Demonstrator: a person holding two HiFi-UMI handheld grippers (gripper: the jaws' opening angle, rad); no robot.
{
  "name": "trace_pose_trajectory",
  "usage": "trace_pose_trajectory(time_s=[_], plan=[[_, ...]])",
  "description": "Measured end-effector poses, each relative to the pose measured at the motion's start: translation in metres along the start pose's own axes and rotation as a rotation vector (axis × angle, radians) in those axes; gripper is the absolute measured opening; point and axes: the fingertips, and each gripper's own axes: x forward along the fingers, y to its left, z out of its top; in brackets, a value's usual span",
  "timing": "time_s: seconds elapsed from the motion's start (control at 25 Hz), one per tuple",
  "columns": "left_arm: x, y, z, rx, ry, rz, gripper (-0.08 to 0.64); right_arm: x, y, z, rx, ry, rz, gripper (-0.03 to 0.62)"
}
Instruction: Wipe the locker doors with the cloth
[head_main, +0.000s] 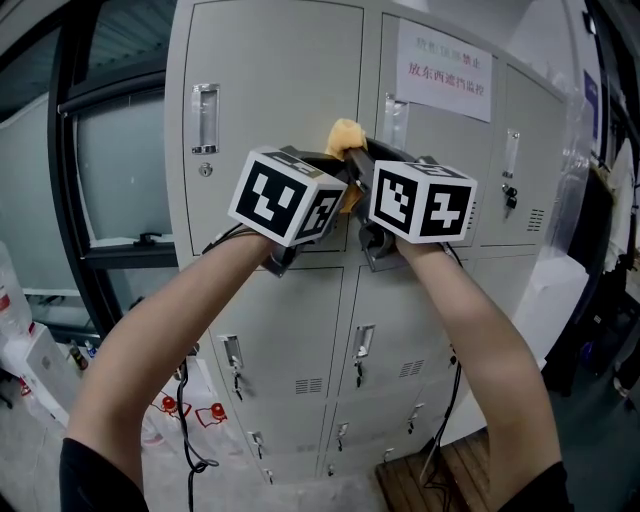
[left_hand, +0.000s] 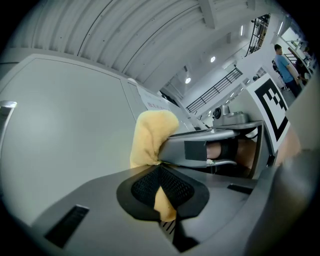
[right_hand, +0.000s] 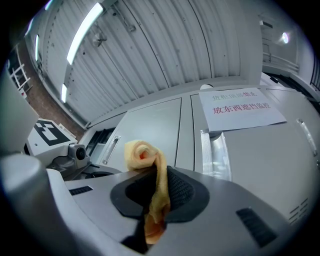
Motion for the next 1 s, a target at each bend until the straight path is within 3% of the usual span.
trace_pose_trajectory(time_s=[0.08,0.32,0.6,1.0], plan=[[-0.002,0.000,0.001,0.021,0.005,0.000,0.020,-0.002,0.000,0.002,0.020,-0.005,-0.005,0.069],[-0.034,0.000,-0.004,-0.027,-0.040,-0.030,0.020,-0.006,0.035,0.000,0.032,-0.018,0.073,0.067],[-0.095,0.027,-0.035,0.057,0.026,0.022,0.021,0.013,0.103,-0.015,0.085,0.012,0.175,0.068],[-0.162,0.071,-0.084,0.024,0.095,0.087,0.021,0.050,0.186,-0.047,0.156,0.032,0.252,0.067]])
